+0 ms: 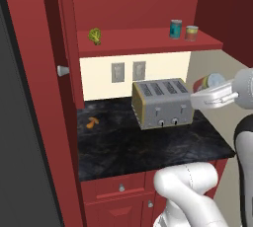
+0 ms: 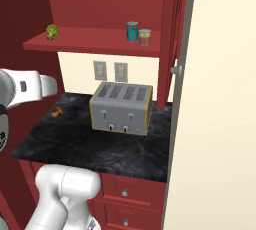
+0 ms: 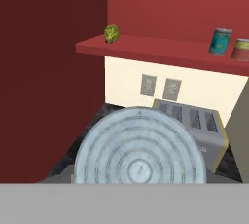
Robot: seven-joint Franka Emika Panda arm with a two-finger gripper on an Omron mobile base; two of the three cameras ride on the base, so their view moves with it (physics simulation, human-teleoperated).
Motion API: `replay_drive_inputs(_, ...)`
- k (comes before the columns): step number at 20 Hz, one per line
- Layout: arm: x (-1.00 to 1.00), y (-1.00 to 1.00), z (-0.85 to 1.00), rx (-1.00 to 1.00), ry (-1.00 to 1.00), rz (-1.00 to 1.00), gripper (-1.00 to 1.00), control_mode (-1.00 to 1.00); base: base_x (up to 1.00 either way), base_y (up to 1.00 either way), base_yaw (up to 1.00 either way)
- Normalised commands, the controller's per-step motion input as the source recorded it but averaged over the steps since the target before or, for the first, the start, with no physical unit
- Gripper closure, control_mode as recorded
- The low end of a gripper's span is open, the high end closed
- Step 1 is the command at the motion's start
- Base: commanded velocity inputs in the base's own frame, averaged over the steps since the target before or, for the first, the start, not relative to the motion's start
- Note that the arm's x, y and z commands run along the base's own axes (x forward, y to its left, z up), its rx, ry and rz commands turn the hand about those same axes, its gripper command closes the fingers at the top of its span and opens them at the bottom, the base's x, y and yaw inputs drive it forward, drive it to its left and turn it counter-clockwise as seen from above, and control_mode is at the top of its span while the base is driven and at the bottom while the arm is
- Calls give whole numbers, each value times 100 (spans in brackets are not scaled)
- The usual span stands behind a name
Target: Pick the cans from the counter and place them in their designated side in the cabinet.
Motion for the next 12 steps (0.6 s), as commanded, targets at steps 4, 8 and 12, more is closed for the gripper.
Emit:
replay_drive_inputs(4, 16, -3, 20, 0, 0, -2, 100, -100, 0, 0, 0)
replay_drive_inputs(8, 14, -7, 23, 0, 0, 0, 100, -100, 0, 0, 0)
replay_drive_inputs(12, 6, -2, 20, 0, -2, 0, 100, -100, 0, 0, 0)
